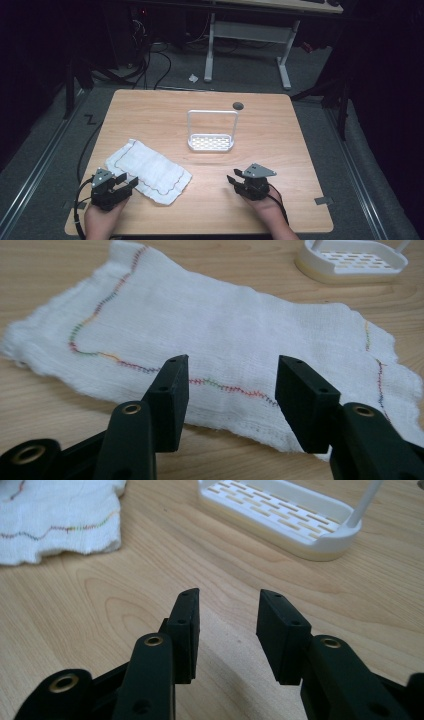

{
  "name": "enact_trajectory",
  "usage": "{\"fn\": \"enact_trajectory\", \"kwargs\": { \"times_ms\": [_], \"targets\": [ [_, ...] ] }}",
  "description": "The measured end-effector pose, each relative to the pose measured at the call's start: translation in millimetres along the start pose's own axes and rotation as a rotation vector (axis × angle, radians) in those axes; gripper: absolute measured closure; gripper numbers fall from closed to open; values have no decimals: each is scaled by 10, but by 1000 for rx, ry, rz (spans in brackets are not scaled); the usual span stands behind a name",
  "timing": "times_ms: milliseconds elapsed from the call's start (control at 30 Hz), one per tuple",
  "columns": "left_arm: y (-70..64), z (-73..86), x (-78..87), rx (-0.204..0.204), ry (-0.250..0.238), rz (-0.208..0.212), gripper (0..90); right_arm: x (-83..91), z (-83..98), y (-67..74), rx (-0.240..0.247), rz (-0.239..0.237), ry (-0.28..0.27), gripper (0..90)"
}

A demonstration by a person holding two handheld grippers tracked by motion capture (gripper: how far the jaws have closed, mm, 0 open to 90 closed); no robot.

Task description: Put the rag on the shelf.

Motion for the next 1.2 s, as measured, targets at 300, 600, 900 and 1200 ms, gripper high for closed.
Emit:
{"fn": "enact_trajectory", "kwargs": {
  "times_ms": [300,600,900,1200],
  "targets": [
    [-415,-4,-73,-88,39,137,439,-50,17,51,4,-20,21,622],
    [-600,-51,-447,-135,129,36,900,-136,12,132,15,-15,42,649],
    [-1005,72,-434,-224,149,167,900,-141,-34,294,56,-48,32,672],
    [-1402,146,-487,-290,168,289,899,-196,-185,525,87,-114,8,745]
  ]
}}
Point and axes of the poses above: each handheld gripper's, and its own axes: x roughly backward along the jaws, z roughly out of its underside, y roughly to its left, the point moved 2 cm from there along -x, roughly forward along the jaws, and after that the axes turned 5 degrees about y, right-handed, at the moved point
